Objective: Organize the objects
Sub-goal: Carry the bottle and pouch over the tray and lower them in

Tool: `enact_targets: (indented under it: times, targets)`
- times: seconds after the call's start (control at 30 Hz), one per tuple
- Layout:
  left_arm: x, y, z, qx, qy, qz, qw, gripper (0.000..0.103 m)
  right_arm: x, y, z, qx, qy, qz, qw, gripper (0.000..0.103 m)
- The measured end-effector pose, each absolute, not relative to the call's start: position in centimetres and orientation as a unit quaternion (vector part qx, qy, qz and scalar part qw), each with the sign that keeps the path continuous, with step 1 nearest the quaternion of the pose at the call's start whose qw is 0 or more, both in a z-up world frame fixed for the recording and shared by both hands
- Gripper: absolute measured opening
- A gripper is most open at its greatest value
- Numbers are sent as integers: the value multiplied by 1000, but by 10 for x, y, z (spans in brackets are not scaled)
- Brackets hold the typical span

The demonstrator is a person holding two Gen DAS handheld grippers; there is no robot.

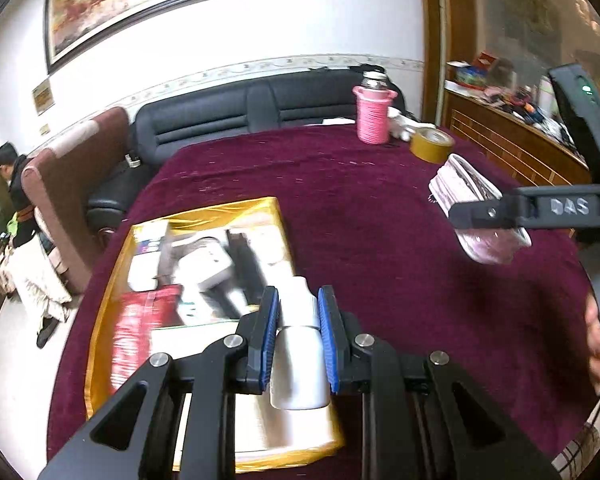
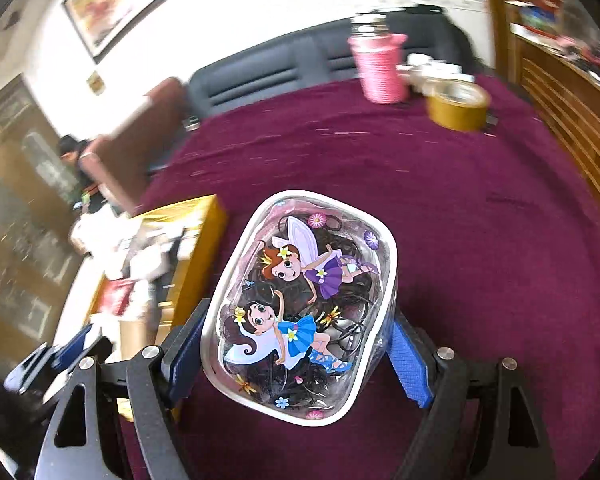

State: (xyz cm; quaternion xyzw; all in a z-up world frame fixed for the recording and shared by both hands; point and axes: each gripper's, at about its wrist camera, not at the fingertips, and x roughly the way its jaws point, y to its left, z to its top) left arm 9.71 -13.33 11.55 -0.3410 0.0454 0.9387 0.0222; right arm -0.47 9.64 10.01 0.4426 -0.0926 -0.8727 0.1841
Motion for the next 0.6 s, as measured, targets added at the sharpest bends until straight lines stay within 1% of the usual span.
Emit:
enact_targets:
  times: [0.2,0.37,0.47,0.6]
  targets:
    - [78,-205,126,-343,3,939,-21,20,3,20,110,440,-69,-857,258,85]
    - [57,-249,117,-362,-31,931,-37,20,11,-35,103,445,-46,-841,304,85]
    - [43,-261,109,-372,-32,927,-42,20,15,-61,92,451,-29,-833,319,86]
    - [16,-270,94,-394,-38,918,-43,20,10,-86,80,446,11,-842,303,86]
